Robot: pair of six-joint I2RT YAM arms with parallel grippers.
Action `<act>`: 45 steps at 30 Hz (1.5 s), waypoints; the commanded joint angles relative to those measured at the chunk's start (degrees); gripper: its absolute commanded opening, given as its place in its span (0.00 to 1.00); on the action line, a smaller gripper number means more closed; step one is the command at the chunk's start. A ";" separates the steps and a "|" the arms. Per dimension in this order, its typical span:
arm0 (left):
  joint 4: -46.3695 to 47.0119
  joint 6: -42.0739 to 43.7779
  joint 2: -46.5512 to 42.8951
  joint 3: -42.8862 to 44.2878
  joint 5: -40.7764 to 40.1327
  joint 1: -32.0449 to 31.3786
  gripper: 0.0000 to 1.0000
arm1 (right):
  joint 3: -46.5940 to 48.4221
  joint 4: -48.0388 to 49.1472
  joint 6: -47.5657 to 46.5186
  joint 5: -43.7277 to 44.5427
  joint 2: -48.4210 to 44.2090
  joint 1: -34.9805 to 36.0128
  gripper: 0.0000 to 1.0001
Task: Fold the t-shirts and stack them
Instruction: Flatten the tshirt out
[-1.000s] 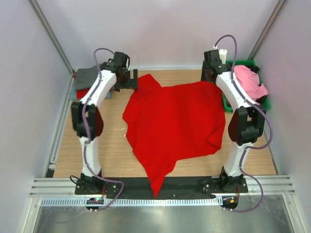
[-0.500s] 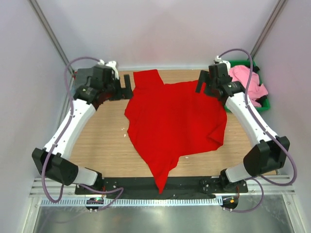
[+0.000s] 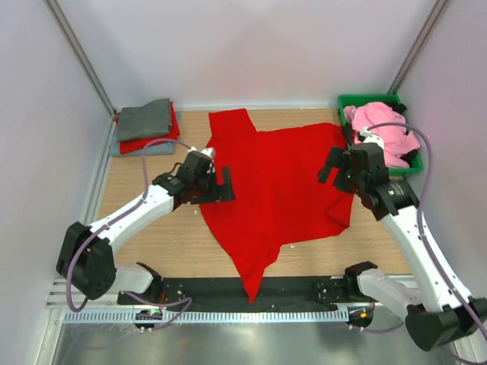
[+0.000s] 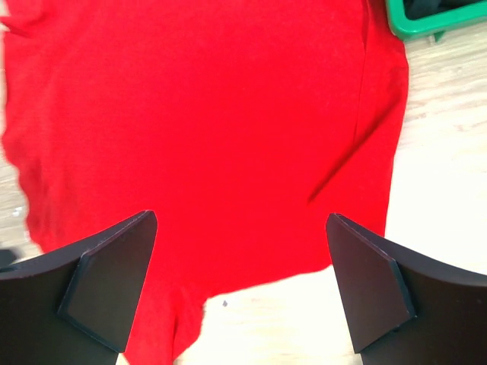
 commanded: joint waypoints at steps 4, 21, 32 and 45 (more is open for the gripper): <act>8.51 -7.71 4.78 -2.01 -6.62 -6.92 0.94 | -2.12 -4.97 2.88 -2.17 -8.97 0.16 1.00; 13.26 -15.71 13.41 -13.80 -17.52 -12.46 0.93 | -2.64 -9.99 1.65 -5.16 -18.12 0.16 1.00; -2.63 -12.73 -2.58 -17.32 -21.48 2.28 0.98 | -5.89 -7.01 1.04 -7.79 -17.15 0.16 1.00; -24.17 -12.02 -28.41 -5.10 -22.28 1.78 1.00 | -12.47 -4.80 7.27 -14.56 -14.96 0.25 1.00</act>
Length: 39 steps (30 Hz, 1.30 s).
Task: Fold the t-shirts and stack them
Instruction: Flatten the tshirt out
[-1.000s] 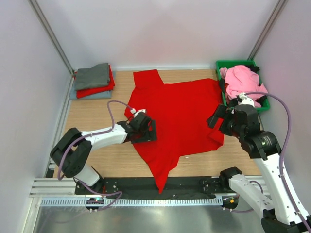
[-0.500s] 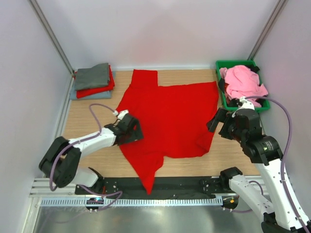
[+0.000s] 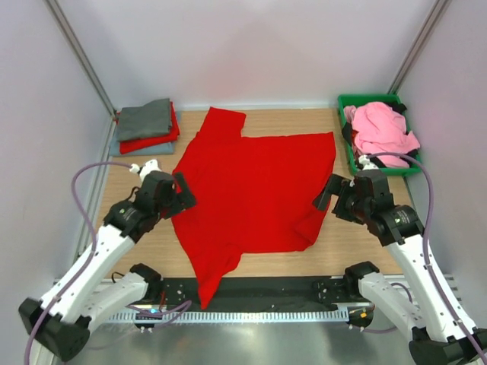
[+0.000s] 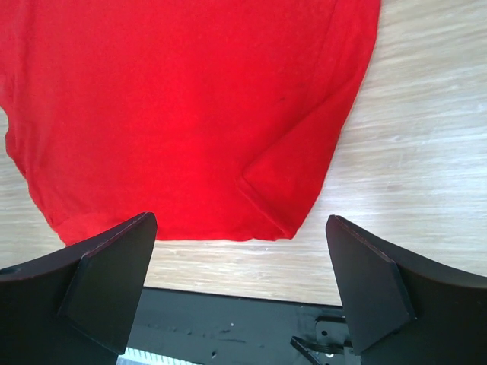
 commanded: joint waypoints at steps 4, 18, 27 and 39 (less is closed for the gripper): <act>-10.86 -1.38 -9.05 -0.54 0.42 -4.33 1.00 | -5.68 2.53 5.62 -1.60 2.16 2.61 0.97; -9.55 -3.32 -10.28 -2.30 -2.74 -13.77 1.00 | 6.77 2.99 9.15 21.41 37.13 26.27 0.86; -0.15 -6.13 -8.80 -11.08 2.61 -13.85 1.00 | 12.15 -0.27 8.79 23.63 48.66 27.06 0.71; 8.82 -5.08 -5.45 -16.63 3.50 -13.85 1.00 | 4.52 1.40 10.64 20.82 49.19 27.15 0.47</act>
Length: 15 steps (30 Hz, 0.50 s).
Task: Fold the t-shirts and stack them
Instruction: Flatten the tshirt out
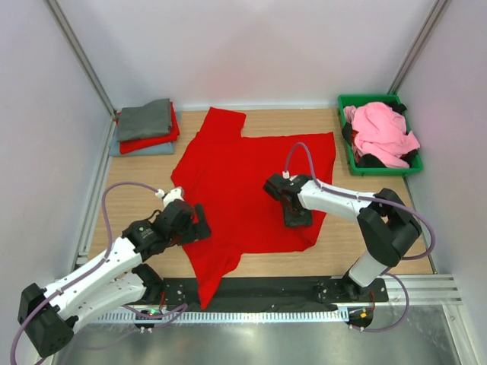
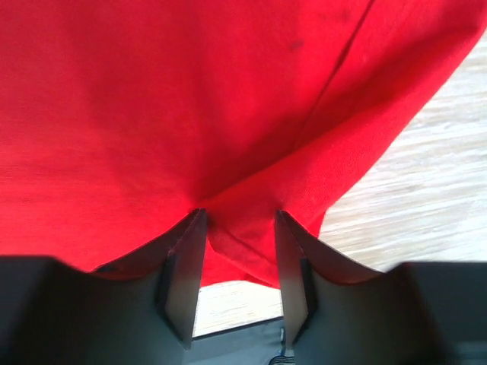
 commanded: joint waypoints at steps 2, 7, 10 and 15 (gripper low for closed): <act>5.48 0.23 0.06 -1.79 -0.08 -0.13 1.00 | -3.12 0.90 1.83 -0.23 -1.56 0.31 0.42; 6.63 0.15 0.14 -2.93 0.00 -0.13 1.00 | -4.62 -1.20 3.32 1.86 -3.75 0.31 0.17; 7.15 0.32 0.32 -3.55 0.09 -0.13 1.00 | -5.41 -5.85 7.26 5.98 -7.88 0.39 0.01; 7.15 1.02 0.67 -3.90 0.27 -0.22 1.00 | -7.08 -15.43 16.06 11.10 -20.16 0.13 0.02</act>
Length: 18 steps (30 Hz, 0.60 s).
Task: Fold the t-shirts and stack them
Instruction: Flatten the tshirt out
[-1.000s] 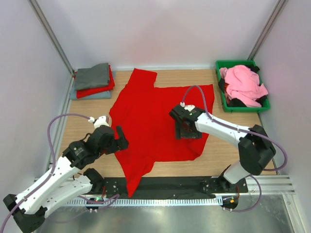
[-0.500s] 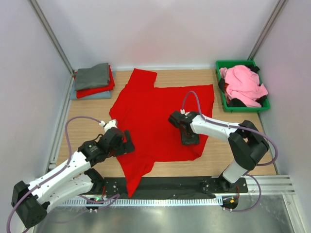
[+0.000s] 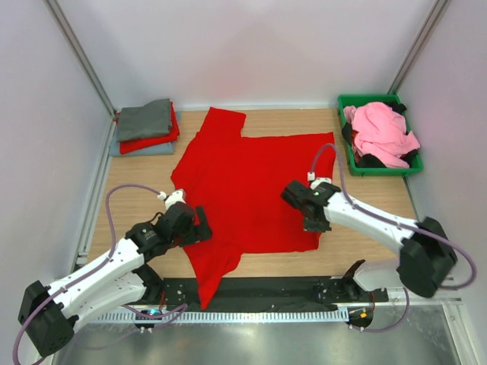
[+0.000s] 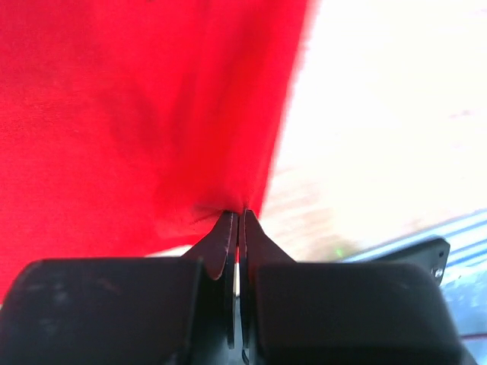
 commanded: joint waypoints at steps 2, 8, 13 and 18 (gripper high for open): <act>2.41 1.31 0.48 -0.25 0.31 -0.13 1.00 | -2.93 -10.01 11.85 6.28 -11.70 0.06 0.08; 2.32 2.80 2.50 1.24 3.03 -0.21 1.00 | -4.44 -16.08 18.98 8.73 -22.68 0.15 0.83; 2.41 3.16 2.76 1.69 3.30 -0.21 1.00 | 0.39 -8.98 12.34 5.15 -24.38 0.15 0.79; 6.10 2.37 2.94 -0.34 3.30 -0.13 1.00 | 5.49 -0.01 6.17 -1.19 -11.12 1.99 0.66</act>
